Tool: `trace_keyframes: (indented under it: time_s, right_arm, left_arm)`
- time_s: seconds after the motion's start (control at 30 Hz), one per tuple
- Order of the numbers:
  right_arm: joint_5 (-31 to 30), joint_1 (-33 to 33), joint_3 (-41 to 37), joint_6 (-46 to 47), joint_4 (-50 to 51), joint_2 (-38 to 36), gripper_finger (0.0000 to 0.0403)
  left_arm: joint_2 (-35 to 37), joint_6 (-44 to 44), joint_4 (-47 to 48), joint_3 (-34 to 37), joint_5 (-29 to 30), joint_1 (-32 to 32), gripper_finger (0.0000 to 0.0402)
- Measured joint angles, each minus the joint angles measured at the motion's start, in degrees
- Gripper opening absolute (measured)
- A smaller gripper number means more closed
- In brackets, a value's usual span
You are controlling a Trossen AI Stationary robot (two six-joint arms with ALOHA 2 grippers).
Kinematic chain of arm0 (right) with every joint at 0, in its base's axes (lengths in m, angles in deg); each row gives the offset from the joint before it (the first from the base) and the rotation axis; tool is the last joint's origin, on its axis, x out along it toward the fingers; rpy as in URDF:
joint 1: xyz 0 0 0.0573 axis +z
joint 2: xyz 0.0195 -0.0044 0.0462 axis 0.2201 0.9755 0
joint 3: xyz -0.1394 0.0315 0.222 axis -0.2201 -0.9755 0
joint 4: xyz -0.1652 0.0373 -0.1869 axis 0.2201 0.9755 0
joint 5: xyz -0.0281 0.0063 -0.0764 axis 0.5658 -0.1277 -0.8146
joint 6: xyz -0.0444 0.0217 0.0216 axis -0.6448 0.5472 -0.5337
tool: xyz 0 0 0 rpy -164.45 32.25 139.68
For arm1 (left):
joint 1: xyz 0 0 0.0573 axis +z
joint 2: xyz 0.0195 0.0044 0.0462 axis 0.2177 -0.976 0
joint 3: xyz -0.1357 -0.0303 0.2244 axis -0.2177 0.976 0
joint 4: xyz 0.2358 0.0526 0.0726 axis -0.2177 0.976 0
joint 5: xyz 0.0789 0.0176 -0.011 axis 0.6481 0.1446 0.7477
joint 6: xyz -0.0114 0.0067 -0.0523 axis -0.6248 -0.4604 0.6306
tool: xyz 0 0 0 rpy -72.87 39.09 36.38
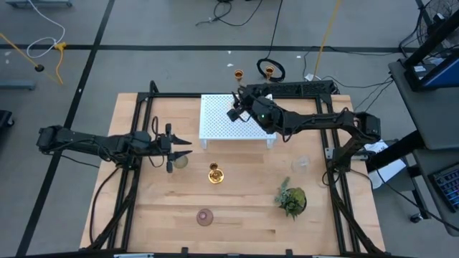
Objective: Pick & Place candle stick holders
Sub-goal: Put the bottom gold candle holder on the shelf, then put the gold candle holder on the shelf
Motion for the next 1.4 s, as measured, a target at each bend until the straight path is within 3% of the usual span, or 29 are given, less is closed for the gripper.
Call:
trace_keyframes:
  time_s: [0.27,0.6,0.9,1.17,1.4]
  right_arm:
    - [-1.75,1.06,0.09,-1.17,0.51,-1.6,0.0176]
    - [-1.18,10.5,0.11,-2.5,13.09,-6.96,0.0172]
    - [-1.07,22.11,-2.07,2.0,24.53,-11.55,0.0171]
    - [-1.09,27.94,-12.58,9.09,25.58,-21.27,0.0171]
    - [-1.06,28.89,-28.3,14.07,14.5,-30.49,0.0171]
  left_arm:
    - [0.02,1.39,0.05,0.0,-0.96,-0.03,0.0147]
    - [-1.01,1.68,-1.25,0.0,-12.57,-0.1,0.0147]
    - [-14.14,3.61,-14.66,-0.04,-13.62,-1.72,0.0147]
    - [-26.87,3.12,-21.04,-0.02,-14.66,-2.57,0.0147]
    - [-35.14,5.87,-26.23,-3.02,-16.13,-2.57,0.0147]
